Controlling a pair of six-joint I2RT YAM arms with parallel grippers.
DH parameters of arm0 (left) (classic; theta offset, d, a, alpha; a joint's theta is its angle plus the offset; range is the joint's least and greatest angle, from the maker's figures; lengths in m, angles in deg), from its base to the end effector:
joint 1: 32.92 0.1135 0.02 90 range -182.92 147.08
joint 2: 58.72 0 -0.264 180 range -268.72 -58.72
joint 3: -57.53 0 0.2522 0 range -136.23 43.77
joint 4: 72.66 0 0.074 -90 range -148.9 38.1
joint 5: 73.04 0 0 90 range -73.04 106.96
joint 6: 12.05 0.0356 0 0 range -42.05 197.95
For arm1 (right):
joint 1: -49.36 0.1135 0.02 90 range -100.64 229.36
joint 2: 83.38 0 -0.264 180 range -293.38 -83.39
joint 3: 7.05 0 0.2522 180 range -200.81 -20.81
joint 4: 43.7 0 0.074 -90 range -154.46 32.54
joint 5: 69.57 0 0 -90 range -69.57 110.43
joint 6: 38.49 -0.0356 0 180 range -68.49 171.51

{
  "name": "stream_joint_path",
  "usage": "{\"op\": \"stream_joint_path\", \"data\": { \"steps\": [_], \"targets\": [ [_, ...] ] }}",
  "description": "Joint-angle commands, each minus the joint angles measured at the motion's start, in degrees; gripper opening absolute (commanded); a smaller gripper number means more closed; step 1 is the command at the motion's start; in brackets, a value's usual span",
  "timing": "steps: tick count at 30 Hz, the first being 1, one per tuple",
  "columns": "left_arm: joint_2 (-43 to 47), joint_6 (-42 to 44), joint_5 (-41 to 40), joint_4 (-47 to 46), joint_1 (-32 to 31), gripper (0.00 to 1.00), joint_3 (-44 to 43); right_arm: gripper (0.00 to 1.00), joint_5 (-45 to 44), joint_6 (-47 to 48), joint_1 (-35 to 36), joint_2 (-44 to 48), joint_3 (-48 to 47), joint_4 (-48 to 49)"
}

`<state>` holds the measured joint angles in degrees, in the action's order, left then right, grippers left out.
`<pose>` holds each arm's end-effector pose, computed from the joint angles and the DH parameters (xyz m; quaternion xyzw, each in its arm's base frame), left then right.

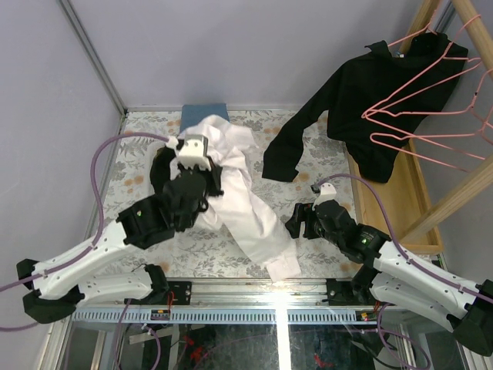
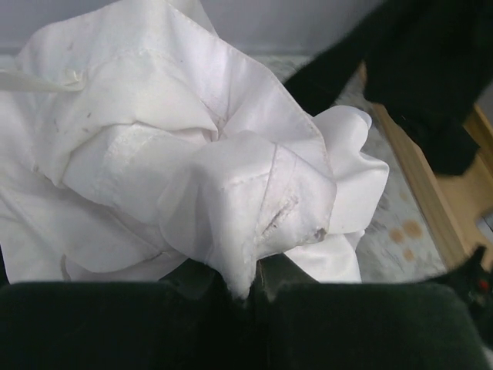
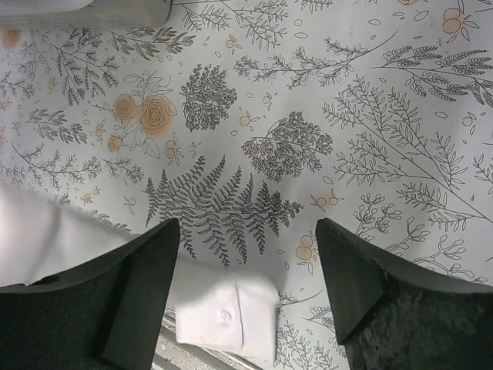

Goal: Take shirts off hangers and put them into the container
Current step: Pick up the shirt from the center of the board, then place the shirt in the bin.

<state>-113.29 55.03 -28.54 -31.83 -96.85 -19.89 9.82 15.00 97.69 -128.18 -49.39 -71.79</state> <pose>0.1078 -0.1626 0.3960 0.0484 0.7784 -0.1455 0.6088 0.1236 0.1290 0.2333 -0.0434 0.8648 0.2738 0.4186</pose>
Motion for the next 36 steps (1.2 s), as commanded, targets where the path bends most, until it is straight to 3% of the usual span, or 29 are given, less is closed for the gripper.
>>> {"op": "stream_joint_path", "data": {
  "steps": [1,5,8,19,22,25,33,36],
  "targets": [
    [-3.53,9.46,6.13,-3.28,10.64,0.00,-7.87,0.79,-0.63,-0.71,0.27,0.06,-0.90,1.87],
    [-7.65,13.01,14.38,-3.47,20.28,0.00,-13.70,0.79,-0.42,-0.69,0.26,0.60,-0.81,1.08],
    [-9.47,13.94,16.10,-5.06,23.75,0.00,-13.06,0.79,-0.38,-1.16,0.23,0.82,-0.39,0.97],
    [-19.98,2.52,29.00,-20.94,38.45,0.01,11.60,0.79,1.59,-2.04,0.26,-0.42,0.21,1.88],
    [-25.14,-1.96,36.99,-24.62,42.97,0.06,15.36,0.79,1.85,-1.64,0.25,-0.58,-0.06,1.15],
    [-27.34,-2.03,38.91,-24.07,43.71,0.01,14.05,0.79,1.90,-1.44,0.25,-0.50,0.08,0.62],
    [-20.67,4.99,36.06,-22.03,44.02,0.00,3.68,0.79,2.76,-2.34,0.26,-0.87,0.82,2.04],
    [-21.19,9.01,39.79,-22.83,44.40,0.00,2.08,0.79,3.02,-2.12,0.20,-1.53,0.18,2.09]
  ]
}}
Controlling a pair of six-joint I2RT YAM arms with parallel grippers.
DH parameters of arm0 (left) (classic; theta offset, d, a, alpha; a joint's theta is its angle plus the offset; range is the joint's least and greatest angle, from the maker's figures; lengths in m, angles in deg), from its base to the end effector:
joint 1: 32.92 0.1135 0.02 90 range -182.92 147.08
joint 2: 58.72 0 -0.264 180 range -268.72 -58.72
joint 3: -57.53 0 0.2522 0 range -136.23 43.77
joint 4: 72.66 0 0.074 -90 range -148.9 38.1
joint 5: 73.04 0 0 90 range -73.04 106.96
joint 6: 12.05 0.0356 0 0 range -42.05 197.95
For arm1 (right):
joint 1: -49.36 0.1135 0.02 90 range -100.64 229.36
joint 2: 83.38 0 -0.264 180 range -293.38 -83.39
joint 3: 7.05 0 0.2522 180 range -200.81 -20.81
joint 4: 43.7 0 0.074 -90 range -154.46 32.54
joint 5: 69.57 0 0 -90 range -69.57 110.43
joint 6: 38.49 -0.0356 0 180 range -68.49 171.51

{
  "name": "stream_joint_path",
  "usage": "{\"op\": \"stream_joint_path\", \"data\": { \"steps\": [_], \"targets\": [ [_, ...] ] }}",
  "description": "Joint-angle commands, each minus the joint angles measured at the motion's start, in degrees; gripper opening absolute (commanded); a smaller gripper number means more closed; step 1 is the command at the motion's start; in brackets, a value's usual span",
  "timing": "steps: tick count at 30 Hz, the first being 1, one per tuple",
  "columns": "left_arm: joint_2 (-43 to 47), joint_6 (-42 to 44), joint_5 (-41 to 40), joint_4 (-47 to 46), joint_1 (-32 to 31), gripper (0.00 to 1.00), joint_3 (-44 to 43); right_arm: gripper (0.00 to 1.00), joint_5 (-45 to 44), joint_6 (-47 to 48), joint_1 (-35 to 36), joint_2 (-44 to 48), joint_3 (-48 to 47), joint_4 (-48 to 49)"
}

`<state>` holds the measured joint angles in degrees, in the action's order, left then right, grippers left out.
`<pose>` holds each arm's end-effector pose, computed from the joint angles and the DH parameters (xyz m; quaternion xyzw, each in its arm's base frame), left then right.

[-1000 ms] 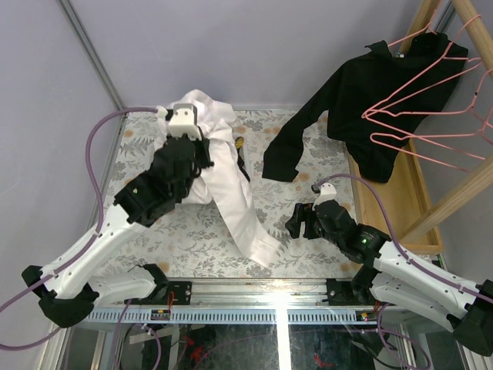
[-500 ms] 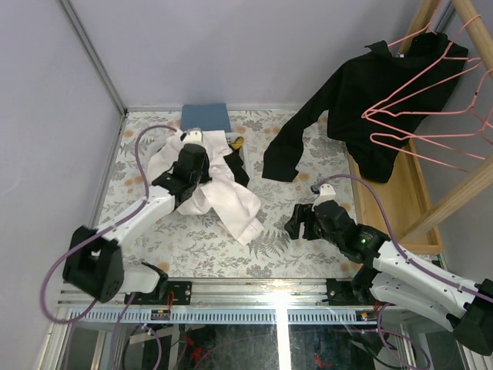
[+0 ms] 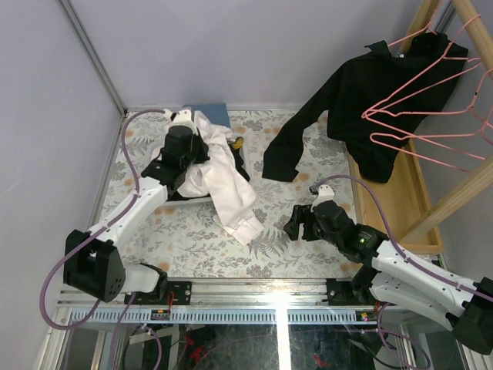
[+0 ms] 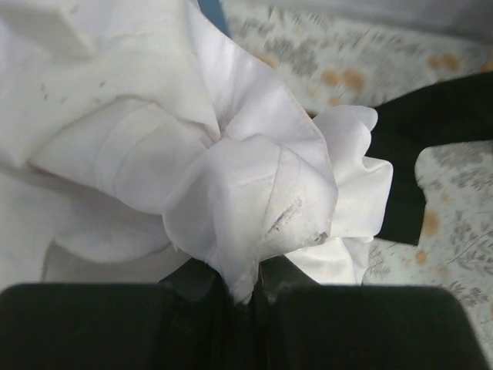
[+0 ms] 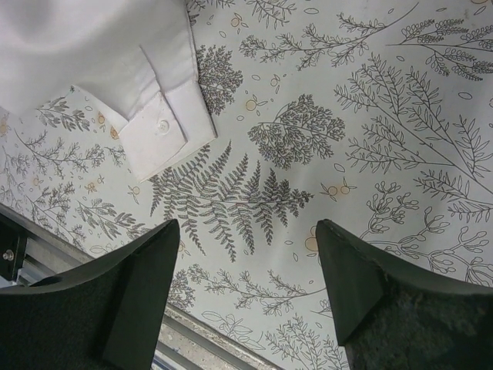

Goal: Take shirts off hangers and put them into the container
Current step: Place the shirt in the bin.

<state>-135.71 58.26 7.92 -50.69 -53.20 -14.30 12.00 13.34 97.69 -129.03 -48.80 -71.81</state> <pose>0.2917 -0.1018 0.2983 -0.0367 0.8508 -0.1145 0.5116 0.1234 0.1307 0.2272 -0.0418 0.8720 0.2844 0.3962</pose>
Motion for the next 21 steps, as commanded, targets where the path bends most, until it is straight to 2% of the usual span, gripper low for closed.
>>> {"op": "stream_joint_path", "data": {
  "steps": [1,8,10,14,17,21],
  "targets": [
    [0.54,7.95,5.75,-4.56,0.76,0.00,-3.30,0.79,0.89,-0.46,0.26,-0.96,-0.49,2.06],
    [-1.49,21.12,18.45,-12.34,0.84,0.00,5.95,0.79,1.49,-0.53,0.19,-1.53,-0.58,1.95],
    [2.47,23.98,20.37,-15.48,0.86,0.00,10.23,0.79,1.45,-0.79,0.26,-1.28,-0.05,1.94],
    [14.21,31.25,18.64,-17.04,0.95,0.00,14.33,0.79,1.39,-1.19,0.27,-0.65,0.87,2.18],
    [21.43,39.91,21.45,-13.60,1.54,0.00,14.67,0.79,1.19,-1.20,0.24,-0.33,1.20,2.54],
    [26.00,49.98,25.21,-7.38,2.46,0.00,14.06,0.79,1.10,-0.96,0.19,-0.74,1.21,3.71]
  ]
}}
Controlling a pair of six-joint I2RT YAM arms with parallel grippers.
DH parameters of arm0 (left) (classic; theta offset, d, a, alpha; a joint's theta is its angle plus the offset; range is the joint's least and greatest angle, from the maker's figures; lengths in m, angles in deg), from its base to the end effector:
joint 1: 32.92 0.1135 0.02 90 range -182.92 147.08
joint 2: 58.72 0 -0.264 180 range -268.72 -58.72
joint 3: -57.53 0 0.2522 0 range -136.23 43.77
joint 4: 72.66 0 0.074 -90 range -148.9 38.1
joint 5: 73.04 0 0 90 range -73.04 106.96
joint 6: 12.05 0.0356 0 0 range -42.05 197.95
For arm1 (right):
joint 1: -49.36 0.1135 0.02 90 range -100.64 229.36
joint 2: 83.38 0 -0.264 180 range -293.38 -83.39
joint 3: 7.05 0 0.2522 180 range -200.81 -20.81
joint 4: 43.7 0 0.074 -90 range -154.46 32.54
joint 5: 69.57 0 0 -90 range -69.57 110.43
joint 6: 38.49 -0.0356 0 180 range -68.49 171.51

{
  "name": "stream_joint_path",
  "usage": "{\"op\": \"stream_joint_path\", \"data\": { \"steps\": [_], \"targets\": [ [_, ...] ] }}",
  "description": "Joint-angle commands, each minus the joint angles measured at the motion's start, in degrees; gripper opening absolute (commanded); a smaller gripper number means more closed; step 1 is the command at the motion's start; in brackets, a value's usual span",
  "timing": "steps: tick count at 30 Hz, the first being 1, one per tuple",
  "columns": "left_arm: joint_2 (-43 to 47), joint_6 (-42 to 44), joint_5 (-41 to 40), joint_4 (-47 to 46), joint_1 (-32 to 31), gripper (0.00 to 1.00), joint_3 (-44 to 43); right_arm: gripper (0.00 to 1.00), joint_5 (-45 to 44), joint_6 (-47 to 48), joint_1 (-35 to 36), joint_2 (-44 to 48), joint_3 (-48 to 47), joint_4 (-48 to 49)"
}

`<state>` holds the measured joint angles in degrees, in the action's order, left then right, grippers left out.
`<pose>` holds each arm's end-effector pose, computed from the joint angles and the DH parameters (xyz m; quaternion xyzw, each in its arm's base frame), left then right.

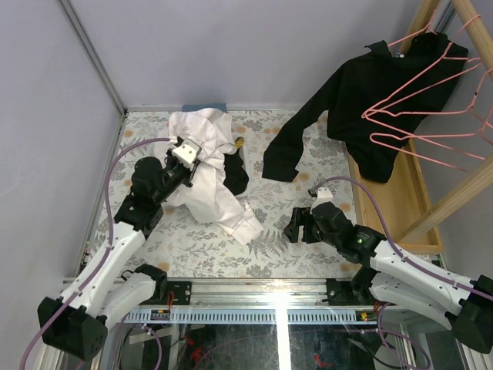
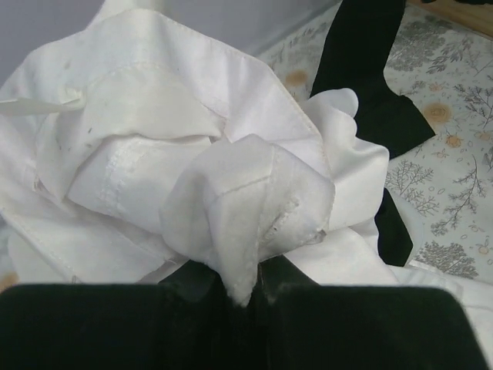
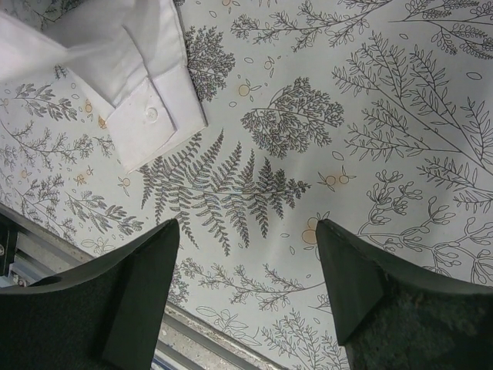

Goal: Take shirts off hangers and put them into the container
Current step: Place the shirt in the bin.

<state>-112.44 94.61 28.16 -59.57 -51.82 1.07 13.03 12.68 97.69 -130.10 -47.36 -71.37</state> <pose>0.2086 -0.0787 0.3188 0.2929 0.7087 -0.0874 0.6358 0.1232 0.1315 0.2163 -0.0428 0.8809 0.2812 0.3782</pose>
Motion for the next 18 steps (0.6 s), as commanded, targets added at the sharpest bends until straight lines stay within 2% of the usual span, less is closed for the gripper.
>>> {"op": "stream_joint_path", "data": {
  "steps": [1,3,7,13,18],
  "targets": [
    [2.89,14.69,6.06,3.69,1.80,0.00,-1.99,0.79,0.17,-0.16,0.26,0.13,-0.39,3.35],
    [2.62,15.60,9.28,8.09,3.59,0.00,-3.60,0.79,0.36,0.05,0.24,-0.24,-0.70,3.26],
    [1.43,17.24,14.16,10.70,7.10,0.00,-4.85,0.79,0.66,0.08,0.20,-0.42,-0.63,2.92],
    [-3.94,19.53,15.63,14.70,8.27,0.00,-8.92,0.79,1.00,-0.45,0.26,0.84,0.50,3.00],
    [-13.36,22.16,12.81,15.72,8.83,0.00,-11.75,0.79,0.82,-0.23,0.19,1.46,0.70,2.74]
  ]
}}
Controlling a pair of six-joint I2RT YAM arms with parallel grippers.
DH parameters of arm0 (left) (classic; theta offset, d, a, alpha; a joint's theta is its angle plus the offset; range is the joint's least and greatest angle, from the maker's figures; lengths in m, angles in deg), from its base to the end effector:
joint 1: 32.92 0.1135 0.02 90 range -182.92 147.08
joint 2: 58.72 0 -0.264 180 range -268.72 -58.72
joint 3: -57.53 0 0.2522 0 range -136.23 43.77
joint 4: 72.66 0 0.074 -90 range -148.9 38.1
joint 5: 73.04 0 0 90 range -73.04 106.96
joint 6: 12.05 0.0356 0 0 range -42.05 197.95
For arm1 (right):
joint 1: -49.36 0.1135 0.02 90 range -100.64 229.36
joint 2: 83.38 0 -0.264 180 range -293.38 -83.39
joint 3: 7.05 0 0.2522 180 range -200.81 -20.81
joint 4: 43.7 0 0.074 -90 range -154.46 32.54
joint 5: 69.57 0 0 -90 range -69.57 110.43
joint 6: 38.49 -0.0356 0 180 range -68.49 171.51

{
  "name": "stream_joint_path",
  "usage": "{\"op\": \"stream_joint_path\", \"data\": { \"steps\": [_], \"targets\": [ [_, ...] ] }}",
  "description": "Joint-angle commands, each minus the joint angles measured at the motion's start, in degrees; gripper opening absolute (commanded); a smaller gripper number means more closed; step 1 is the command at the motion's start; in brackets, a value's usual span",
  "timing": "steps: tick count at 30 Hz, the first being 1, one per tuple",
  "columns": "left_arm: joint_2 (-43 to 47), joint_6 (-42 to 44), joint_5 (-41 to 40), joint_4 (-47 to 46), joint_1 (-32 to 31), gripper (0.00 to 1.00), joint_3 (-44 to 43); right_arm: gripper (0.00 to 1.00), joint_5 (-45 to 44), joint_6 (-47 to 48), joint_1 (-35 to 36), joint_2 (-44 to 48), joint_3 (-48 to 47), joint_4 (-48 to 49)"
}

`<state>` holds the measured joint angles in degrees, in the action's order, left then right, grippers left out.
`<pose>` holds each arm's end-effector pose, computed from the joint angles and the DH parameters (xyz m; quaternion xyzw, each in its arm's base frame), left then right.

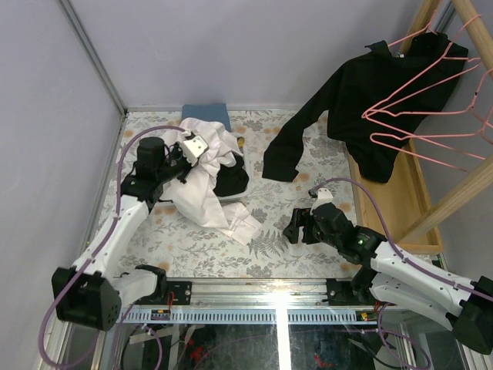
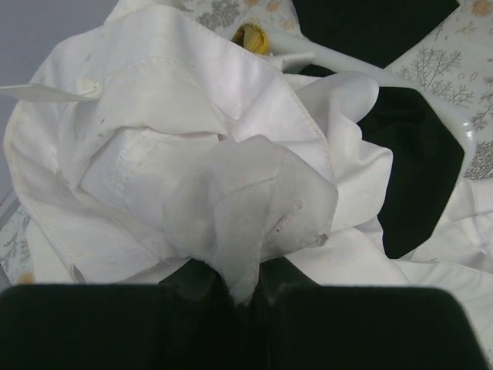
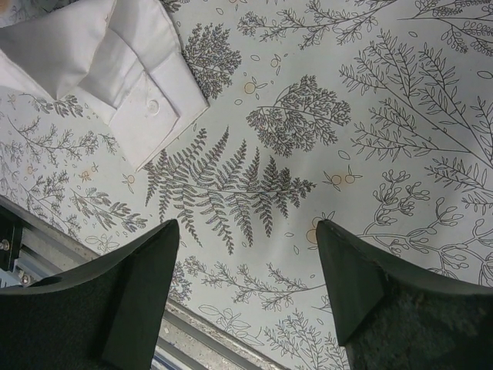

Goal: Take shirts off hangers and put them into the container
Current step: Place the shirt in the bin.

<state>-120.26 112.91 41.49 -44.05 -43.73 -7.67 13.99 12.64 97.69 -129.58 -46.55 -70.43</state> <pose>0.2353 -0.0600 0.3168 0.4256 0.7146 -0.0652 0.5512 0.1220 0.1311 0.2144 -0.0460 0.8784 0.2904 0.3767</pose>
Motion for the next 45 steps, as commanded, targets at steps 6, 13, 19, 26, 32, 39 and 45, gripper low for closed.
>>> {"op": "stream_joint_path", "data": {
  "steps": [6,13,19,26,32,39,45],
  "targets": [
    [-16.55,0.17,1.78,-4.35,1.30,0.00,-2.41,0.80,0.31,-0.39,0.26,0.25,-0.26,2.33],
    [-24.29,-4.81,0.91,-4.32,1.26,0.19,-3.56,0.79,3.30,-0.02,0.20,-1.62,-1.58,2.78],
    [-14.54,-8.57,-1.43,0.14,1.23,0.69,-6.49,0.79,7.67,2.65,0.26,-3.82,-2.51,6.43],
    [6.26,-15.09,-4.08,-4.87,1.24,1.00,-0.73,0.77,9.85,9.27,0.20,-8.96,-2.69,16.86],
    [21.81,-31.46,-9.71,-6.20,1.19,1.00,6.37,0.76,10.55,17.07,1.62,-18.12,-3.37,28.24],
    [37.56,-49.37,-12.15,0.01,1.18,1.00,16.81,0.78,5.24,23.73,7.04,-33.93,-9.11,36.21],
    [43.85,-56.40,-22.70,4.70,1.23,1.00,15.76,0.83,-0.22,27.49,9.17,-45.49,-12.81,42.73]
  ]
}}
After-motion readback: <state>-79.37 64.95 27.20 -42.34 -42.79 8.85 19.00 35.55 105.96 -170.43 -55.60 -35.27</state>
